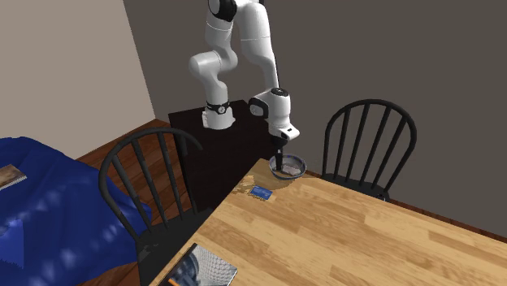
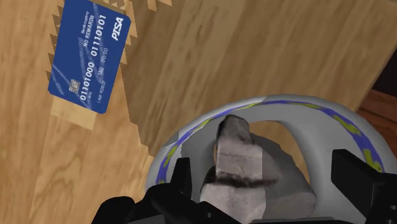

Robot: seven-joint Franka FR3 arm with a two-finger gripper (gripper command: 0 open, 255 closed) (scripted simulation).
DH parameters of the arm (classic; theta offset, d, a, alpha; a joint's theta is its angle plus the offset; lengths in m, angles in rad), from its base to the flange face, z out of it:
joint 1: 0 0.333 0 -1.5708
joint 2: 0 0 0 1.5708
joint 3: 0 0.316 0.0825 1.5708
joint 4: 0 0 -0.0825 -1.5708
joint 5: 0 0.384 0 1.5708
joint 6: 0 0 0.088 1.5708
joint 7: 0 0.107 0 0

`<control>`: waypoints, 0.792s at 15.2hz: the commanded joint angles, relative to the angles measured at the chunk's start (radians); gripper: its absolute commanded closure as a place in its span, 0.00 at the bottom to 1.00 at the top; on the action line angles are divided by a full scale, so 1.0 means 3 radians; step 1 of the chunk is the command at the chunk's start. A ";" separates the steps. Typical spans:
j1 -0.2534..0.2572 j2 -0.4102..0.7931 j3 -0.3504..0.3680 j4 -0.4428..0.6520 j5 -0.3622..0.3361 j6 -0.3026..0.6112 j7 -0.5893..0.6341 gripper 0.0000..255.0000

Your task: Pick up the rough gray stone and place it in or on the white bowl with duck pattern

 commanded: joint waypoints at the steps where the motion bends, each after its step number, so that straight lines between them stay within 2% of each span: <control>1: 0.0000 0.0000 0.0000 0.0000 0.0000 0.0000 0.0000 0.00; 5: -0.0211 -0.0579 0.0248 -0.0176 0.0151 -0.0409 -0.0130 0.00; 12: -0.0206 -0.0579 0.0244 -0.0176 0.0156 -0.0408 -0.0134 0.00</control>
